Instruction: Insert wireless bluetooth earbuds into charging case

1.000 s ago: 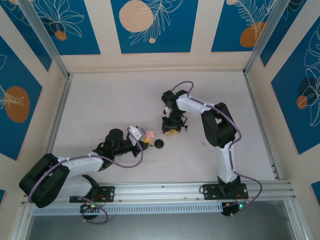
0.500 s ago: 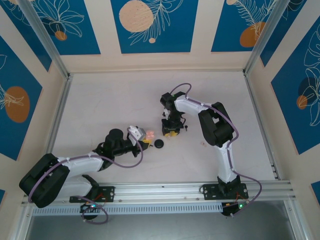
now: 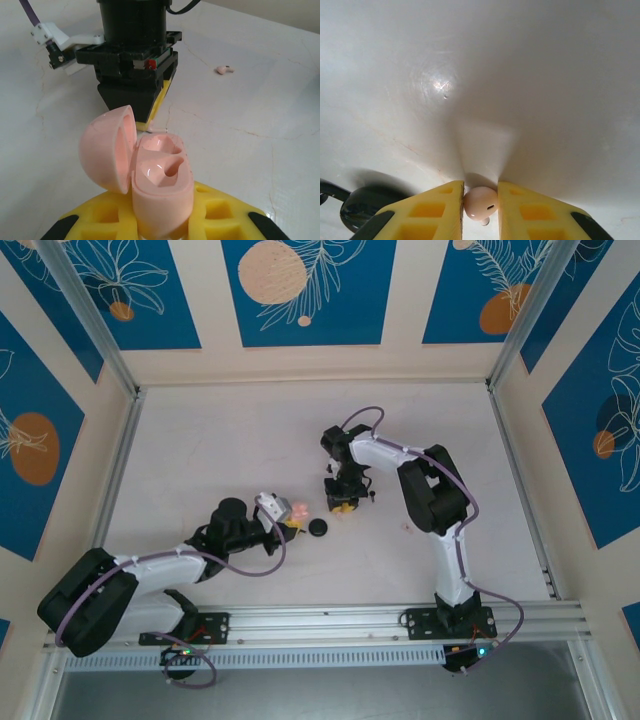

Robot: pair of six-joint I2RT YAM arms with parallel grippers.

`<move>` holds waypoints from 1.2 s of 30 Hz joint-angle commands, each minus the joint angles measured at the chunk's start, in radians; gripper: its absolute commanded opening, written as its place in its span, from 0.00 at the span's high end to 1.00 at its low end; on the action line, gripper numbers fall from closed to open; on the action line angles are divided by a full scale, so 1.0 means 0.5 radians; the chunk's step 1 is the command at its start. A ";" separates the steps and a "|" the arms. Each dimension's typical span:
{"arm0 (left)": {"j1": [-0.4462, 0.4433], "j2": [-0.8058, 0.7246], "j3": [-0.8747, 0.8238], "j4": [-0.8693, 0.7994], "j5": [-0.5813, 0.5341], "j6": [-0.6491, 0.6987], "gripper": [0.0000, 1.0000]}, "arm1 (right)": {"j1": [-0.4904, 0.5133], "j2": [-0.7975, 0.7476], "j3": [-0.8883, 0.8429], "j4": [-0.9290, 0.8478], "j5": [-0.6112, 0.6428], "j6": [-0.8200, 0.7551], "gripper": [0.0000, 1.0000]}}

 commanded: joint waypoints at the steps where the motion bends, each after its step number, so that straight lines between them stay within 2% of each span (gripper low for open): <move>1: 0.022 0.026 0.041 -0.061 0.074 0.080 0.91 | 0.007 -0.073 -0.116 0.123 -0.058 0.076 0.79; 8: 0.019 0.204 0.085 0.072 0.171 0.074 0.92 | -0.056 -0.320 -0.386 0.351 -0.078 0.184 0.80; 23: 0.014 0.726 0.262 0.554 0.356 -0.087 0.92 | -0.225 -1.014 -1.193 1.206 -0.154 0.579 0.82; 36: -0.002 1.066 0.371 0.950 0.361 -0.279 0.93 | -0.261 -1.323 -1.546 1.743 -0.213 0.805 0.83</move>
